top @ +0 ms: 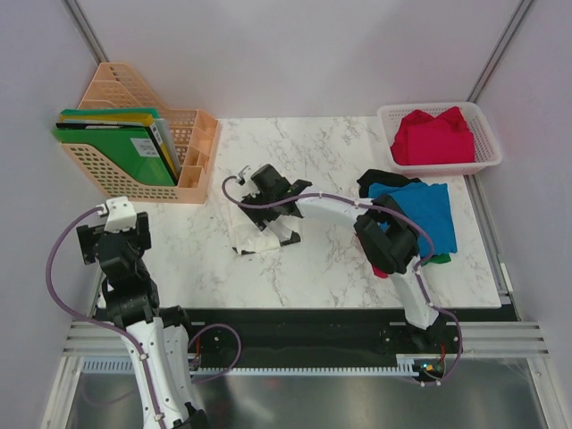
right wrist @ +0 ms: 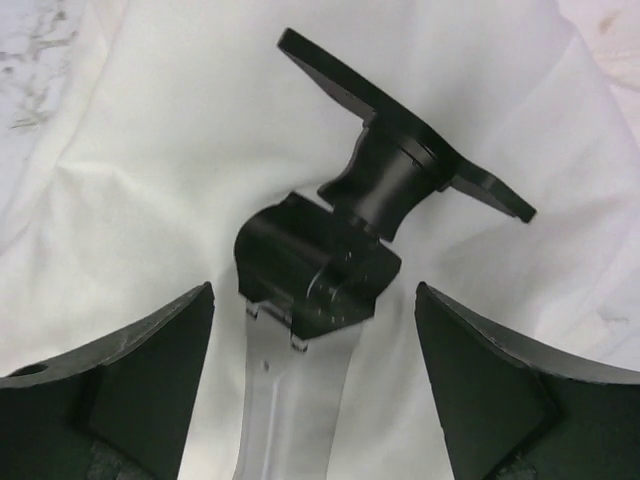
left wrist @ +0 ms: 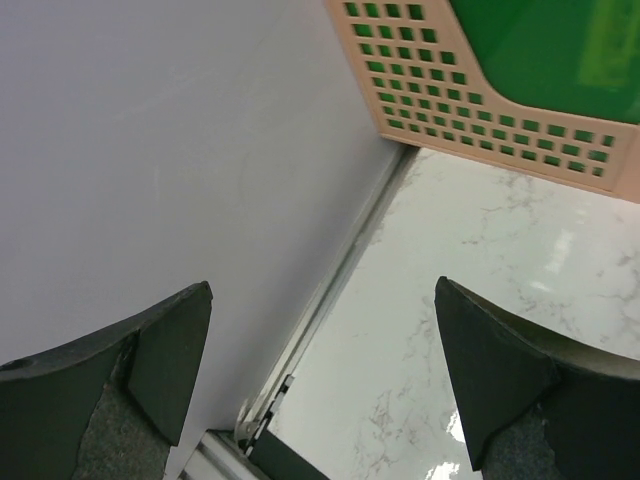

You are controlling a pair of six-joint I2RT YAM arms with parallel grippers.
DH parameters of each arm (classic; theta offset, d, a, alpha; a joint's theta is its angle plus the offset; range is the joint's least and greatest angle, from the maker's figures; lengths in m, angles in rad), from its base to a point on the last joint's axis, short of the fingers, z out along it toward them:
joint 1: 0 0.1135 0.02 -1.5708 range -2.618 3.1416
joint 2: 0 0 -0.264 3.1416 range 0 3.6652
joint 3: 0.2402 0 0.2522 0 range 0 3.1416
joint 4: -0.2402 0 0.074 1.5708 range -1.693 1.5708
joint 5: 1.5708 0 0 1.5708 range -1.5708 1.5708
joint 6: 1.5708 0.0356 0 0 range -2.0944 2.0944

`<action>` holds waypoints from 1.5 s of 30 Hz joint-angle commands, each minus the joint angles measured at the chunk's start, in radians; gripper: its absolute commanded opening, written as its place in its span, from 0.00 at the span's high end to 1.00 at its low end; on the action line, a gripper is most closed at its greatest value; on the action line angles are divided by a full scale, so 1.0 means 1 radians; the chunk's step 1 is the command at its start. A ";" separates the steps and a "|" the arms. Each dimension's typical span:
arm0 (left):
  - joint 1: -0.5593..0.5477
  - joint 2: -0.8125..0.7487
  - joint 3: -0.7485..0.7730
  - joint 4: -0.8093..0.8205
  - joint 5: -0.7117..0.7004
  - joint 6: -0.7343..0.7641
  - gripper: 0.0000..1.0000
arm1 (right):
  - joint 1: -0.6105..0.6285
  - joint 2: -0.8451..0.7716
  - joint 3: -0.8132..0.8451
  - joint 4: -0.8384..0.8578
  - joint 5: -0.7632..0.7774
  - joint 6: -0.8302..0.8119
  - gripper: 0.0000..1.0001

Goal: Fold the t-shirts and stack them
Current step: Smooth out wrinkles on the folded tshirt

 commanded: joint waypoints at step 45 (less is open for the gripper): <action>-0.231 1.297 0.493 -0.618 1.275 0.058 0.00 | -0.427 -0.075 -0.044 -0.382 -0.903 -0.170 0.02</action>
